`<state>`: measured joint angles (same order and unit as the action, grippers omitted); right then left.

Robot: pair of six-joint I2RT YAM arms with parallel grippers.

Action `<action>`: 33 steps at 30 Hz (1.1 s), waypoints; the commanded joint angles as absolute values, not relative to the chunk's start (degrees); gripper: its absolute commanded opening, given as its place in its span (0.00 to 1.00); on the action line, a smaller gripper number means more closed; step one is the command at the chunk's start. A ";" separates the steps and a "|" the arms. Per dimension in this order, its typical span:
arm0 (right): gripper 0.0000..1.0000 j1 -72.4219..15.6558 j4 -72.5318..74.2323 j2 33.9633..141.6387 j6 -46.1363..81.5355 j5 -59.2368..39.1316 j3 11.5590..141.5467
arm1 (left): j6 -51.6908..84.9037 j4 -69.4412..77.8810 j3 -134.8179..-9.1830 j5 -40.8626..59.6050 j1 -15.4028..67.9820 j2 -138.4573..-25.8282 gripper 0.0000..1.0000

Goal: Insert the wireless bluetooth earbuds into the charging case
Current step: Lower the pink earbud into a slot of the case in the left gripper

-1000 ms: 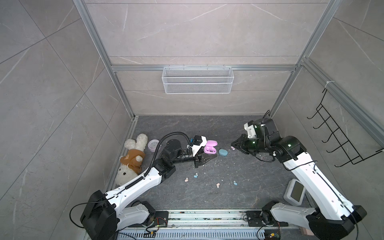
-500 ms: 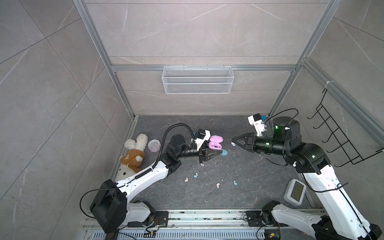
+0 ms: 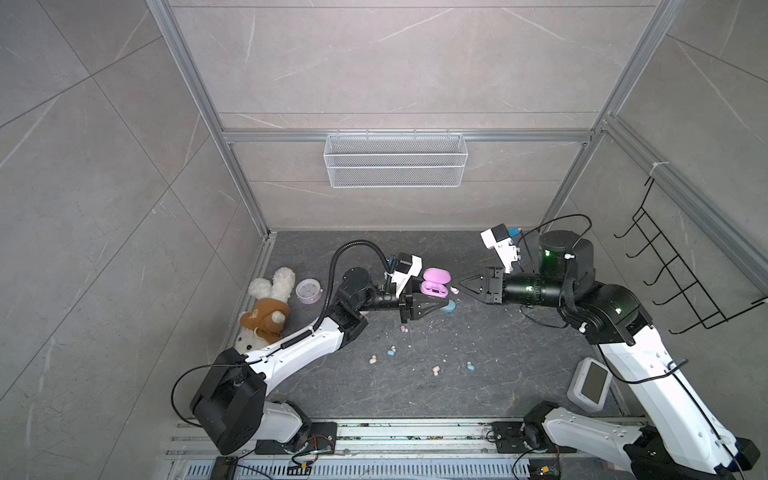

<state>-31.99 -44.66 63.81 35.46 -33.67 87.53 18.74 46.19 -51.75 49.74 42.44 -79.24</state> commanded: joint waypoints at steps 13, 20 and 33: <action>0.11 -35.76 -43.64 67.14 33.49 -29.28 88.06 | 19.26 50.99 -52.68 52.20 42.36 -77.55 0.25; 0.11 -35.88 -43.95 67.21 33.68 -27.89 87.43 | 18.63 50.45 -52.47 52.54 42.36 -76.91 0.25; 0.11 -35.91 -42.08 67.42 34.97 -27.42 87.68 | 18.09 50.72 -51.89 52.96 42.44 -76.74 0.26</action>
<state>-35.62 -43.40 67.18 34.61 -28.05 87.53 19.31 47.22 -51.72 51.46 42.44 -78.72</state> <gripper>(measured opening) 0.146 0.420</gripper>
